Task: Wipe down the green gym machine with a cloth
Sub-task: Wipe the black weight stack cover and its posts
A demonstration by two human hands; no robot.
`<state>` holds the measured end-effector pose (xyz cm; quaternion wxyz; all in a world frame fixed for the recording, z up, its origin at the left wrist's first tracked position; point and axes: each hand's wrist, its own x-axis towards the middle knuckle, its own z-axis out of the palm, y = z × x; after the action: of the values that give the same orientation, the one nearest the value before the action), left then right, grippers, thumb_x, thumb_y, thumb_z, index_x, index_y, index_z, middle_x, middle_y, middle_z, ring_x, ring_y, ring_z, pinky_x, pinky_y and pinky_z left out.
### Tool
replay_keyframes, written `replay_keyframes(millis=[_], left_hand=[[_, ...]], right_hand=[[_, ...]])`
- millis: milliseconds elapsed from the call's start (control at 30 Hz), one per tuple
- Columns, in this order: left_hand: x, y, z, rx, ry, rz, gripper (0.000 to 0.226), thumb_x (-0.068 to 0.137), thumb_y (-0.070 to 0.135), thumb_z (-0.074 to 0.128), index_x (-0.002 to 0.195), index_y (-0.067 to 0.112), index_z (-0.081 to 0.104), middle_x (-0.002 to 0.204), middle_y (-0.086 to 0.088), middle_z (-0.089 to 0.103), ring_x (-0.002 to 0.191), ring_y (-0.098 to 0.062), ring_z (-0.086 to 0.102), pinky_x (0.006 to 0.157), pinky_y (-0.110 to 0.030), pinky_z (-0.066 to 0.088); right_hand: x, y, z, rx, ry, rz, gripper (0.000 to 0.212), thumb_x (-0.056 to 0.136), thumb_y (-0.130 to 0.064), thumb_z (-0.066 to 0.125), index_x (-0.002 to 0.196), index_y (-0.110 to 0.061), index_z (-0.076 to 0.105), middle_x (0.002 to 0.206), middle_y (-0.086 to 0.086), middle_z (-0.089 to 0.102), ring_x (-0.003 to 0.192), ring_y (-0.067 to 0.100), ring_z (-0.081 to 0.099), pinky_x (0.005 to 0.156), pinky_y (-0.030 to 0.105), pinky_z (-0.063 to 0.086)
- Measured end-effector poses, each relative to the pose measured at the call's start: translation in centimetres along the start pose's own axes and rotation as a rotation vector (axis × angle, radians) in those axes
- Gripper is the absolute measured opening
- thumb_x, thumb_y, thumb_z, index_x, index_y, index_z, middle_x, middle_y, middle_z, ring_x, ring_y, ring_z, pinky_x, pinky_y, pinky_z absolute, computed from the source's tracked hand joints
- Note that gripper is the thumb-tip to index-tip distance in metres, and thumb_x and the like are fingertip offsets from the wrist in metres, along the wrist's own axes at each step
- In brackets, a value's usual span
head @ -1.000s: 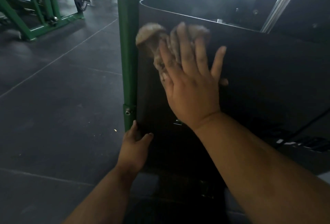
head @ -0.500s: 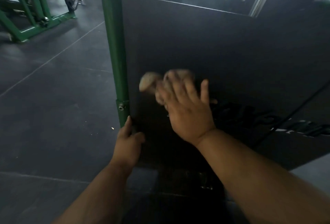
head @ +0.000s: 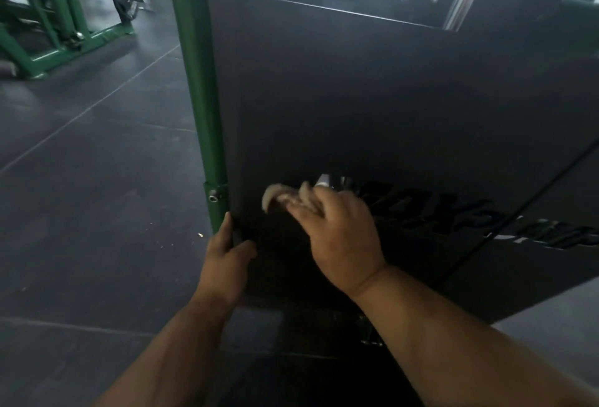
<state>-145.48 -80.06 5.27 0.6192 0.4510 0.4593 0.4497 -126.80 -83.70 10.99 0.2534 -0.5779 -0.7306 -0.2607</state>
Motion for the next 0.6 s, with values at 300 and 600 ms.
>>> replay_keyframes(millis=[300,600], left_hand=[[0.0,0.5,-0.1,-0.016,-0.042,-0.006,0.058,0.095,-0.001,0.048,0.133,0.038,0.066,0.122,0.003,0.076,0.107,-0.011,0.07,0.079,-0.018,0.058],[0.3,-0.2,-0.1,-0.135,0.005,-0.073,0.05,0.103,0.002,0.043,0.117,0.044,0.065,0.097,0.008,0.081,0.084,-0.007,0.075,0.063,-0.019,0.058]], right_hand=[[8.2,1.8,-5.6,0.004,0.43,-0.047,0.039,0.099,-0.001,0.062,0.131,-0.022,0.06,0.087,0.01,0.06,0.072,0.026,0.055,0.061,0.04,0.05],[4.8,-0.1,-0.7,-0.126,0.198,-0.289,0.055,0.089,-0.021,0.059,0.143,-0.025,0.063,0.116,0.002,0.058,0.095,0.029,0.059,0.085,0.045,0.043]])
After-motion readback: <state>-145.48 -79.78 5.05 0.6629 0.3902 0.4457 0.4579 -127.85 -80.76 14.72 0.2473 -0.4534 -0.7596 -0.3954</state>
